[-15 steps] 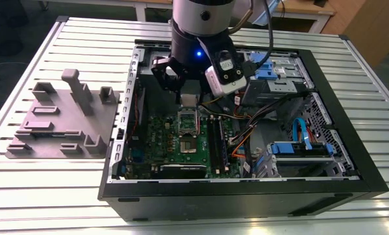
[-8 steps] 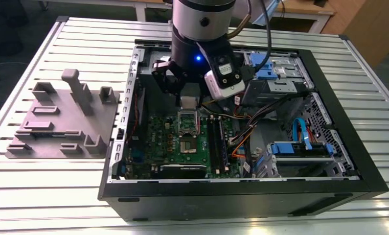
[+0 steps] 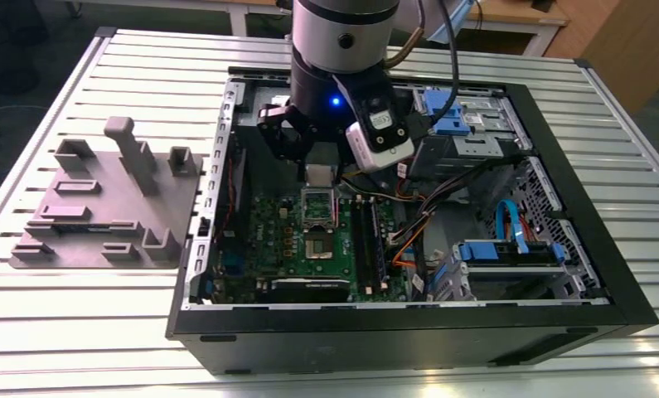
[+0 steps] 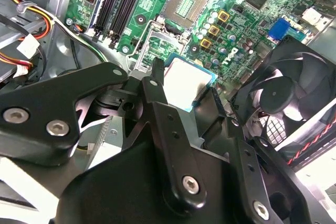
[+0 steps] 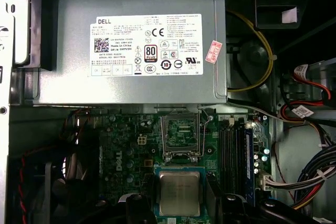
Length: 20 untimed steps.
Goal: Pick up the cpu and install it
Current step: 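Place the cpu into insertion slot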
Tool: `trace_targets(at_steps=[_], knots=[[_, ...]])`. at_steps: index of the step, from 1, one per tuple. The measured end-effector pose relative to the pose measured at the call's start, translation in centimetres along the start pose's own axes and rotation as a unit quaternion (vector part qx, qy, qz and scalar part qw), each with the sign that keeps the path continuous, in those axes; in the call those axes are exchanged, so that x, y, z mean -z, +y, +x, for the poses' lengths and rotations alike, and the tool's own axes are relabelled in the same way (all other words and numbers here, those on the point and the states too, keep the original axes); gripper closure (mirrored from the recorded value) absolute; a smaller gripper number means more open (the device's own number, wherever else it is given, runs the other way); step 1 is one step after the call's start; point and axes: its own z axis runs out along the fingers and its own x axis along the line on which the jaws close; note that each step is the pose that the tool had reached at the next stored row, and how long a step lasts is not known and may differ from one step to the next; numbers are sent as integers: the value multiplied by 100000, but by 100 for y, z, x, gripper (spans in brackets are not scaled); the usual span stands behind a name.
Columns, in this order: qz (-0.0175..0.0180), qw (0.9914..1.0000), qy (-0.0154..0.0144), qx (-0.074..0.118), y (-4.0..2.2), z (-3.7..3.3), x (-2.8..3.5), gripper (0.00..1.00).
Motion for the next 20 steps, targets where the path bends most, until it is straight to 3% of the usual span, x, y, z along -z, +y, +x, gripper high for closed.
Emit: trace_targets(at_steps=[6,10,20], knots=[[-7,100000,-3,2,0,0,-1,53],[4,100000,1,-1,2,1,38,53],[-1,100000,1,0,1,0,19,53]])
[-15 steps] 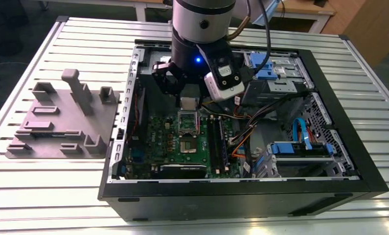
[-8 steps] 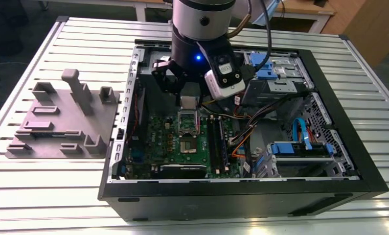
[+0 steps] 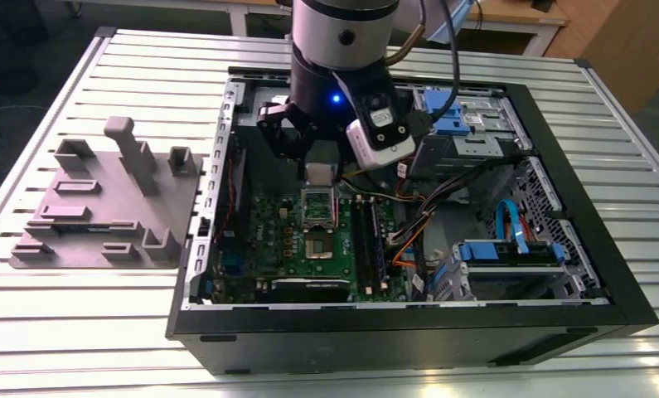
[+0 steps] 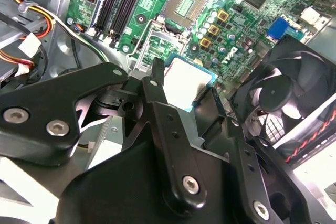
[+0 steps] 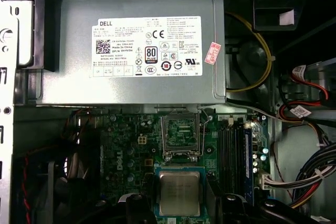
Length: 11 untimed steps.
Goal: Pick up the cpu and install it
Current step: 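Place the cpu into insertion slot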
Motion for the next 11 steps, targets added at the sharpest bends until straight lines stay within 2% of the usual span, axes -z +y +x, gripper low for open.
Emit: trace_targets(at_steps=[2,11], knots=[[-1,100000,0,-1,-2,0,-27,53],[1,100000,0,0,-2,-1,-30,53]])
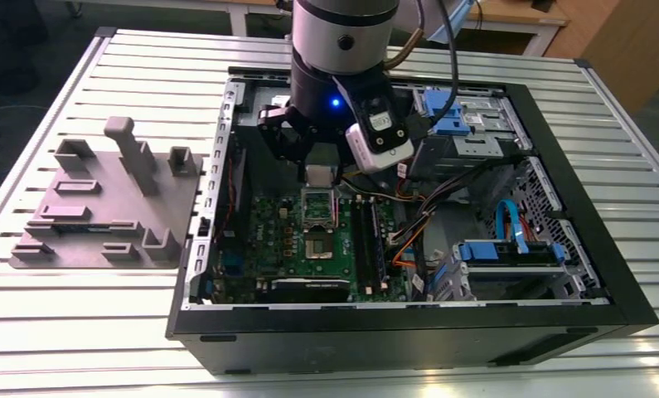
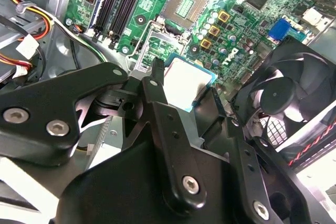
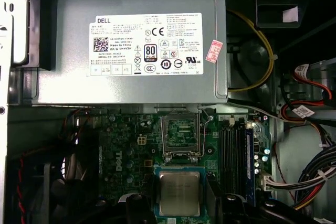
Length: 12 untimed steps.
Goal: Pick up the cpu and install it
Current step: 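Place the cpu into insertion slot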
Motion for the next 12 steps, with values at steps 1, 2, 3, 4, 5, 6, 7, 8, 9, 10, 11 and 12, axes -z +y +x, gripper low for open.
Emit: trace_targets(at_steps=[1,2,3,4,5,6,7,8,9,10,11,12], knots=[[-4,100000,-2,0,0,0,2,53],[-4,100000,0,-1,0,0,8,53],[-5,100000,-3,0,1,0,11,53],[-18,100000,-10,1,1,0,11,53],[-21,100000,-10,1,1,0,12,53],[-4,100000,-3,-2,1,0,14,53],[-3,100000,0,-2,1,0,14,53],[-7,100000,-4,1,1,0,14,53],[-4,100000,-3,0,1,0,15,53],[-4,100000,-1,-1,1,0,15,53],[2,100000,0,-1,1,0,18,53],[9,100000,4,0,1,0,20,53]])
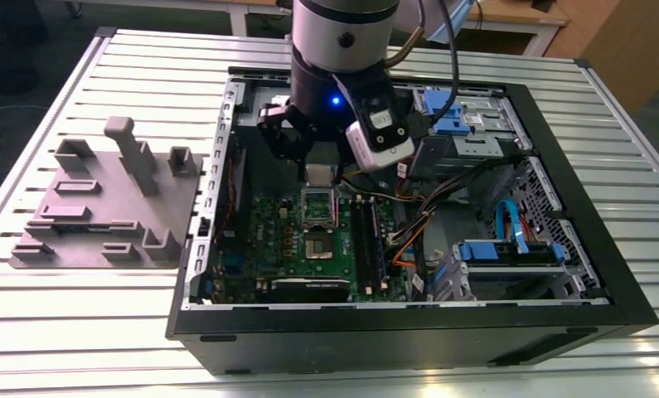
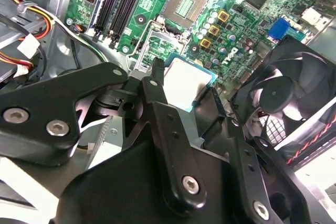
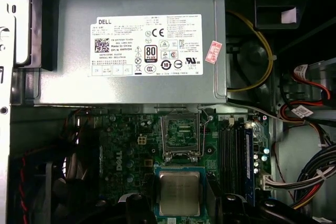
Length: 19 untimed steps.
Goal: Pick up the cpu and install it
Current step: 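Place the cpu into insertion slot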
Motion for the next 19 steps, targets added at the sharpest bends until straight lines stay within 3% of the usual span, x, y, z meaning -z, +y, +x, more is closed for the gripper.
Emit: trace_targets(at_steps=[19], knots=[[-11,100000,-4,-1,3,1,49,53]])
